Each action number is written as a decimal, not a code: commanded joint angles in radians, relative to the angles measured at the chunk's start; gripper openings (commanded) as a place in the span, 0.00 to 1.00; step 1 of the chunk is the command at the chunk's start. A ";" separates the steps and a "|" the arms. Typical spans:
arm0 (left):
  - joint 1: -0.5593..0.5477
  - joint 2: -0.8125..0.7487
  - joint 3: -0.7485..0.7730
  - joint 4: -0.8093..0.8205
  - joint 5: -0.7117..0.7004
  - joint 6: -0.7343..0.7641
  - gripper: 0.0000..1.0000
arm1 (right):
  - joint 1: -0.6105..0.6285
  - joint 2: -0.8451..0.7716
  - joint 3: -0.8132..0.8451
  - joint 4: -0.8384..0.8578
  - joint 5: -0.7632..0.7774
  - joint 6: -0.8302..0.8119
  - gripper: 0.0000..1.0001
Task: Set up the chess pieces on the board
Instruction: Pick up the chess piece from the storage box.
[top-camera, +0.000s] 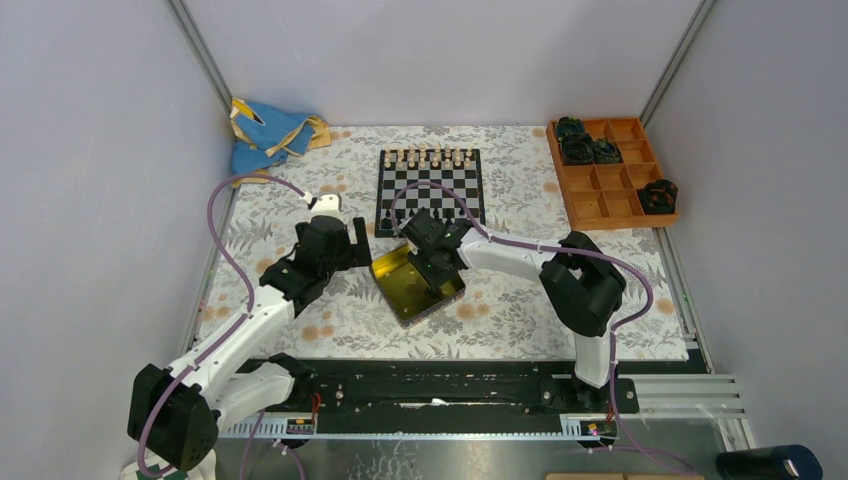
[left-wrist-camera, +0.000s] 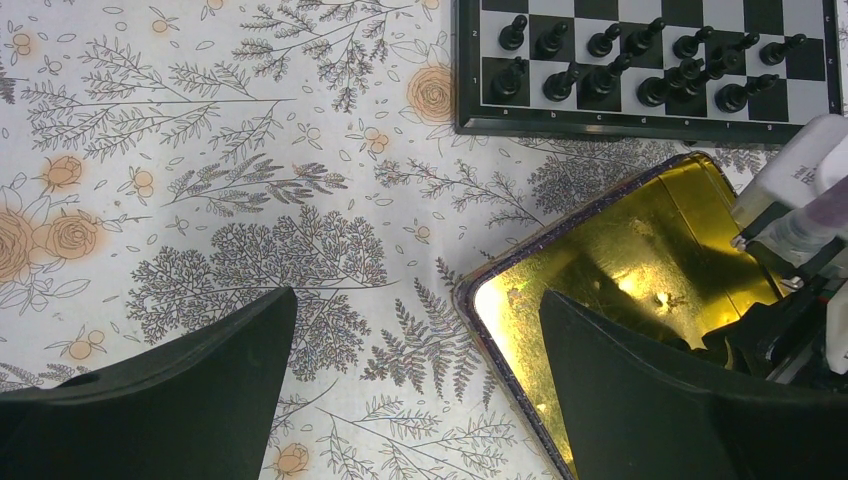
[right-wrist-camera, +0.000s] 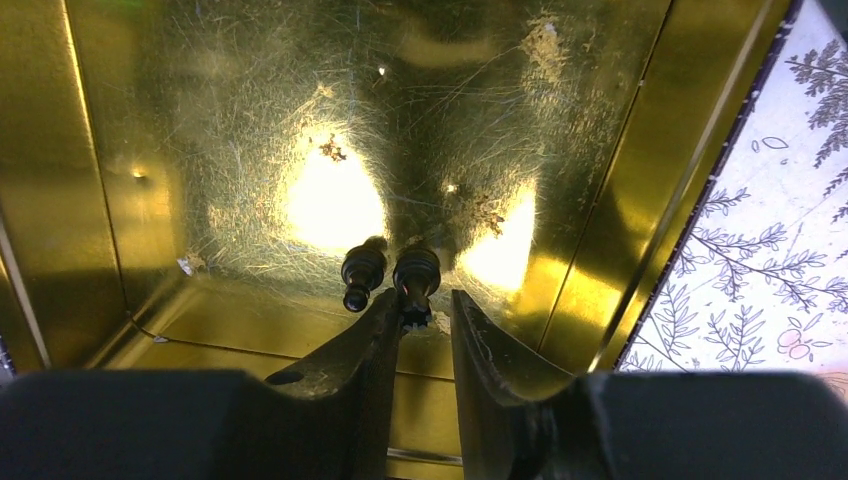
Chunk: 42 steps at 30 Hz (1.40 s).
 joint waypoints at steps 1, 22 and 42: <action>0.005 0.007 -0.010 0.061 0.002 -0.009 0.99 | -0.011 0.015 -0.005 0.018 -0.030 0.010 0.31; 0.005 0.013 -0.006 0.061 -0.004 -0.003 0.99 | -0.017 0.011 0.056 -0.002 0.029 -0.031 0.06; 0.005 -0.007 -0.007 0.060 0.000 -0.008 0.99 | -0.102 -0.056 0.228 -0.108 0.105 -0.008 0.06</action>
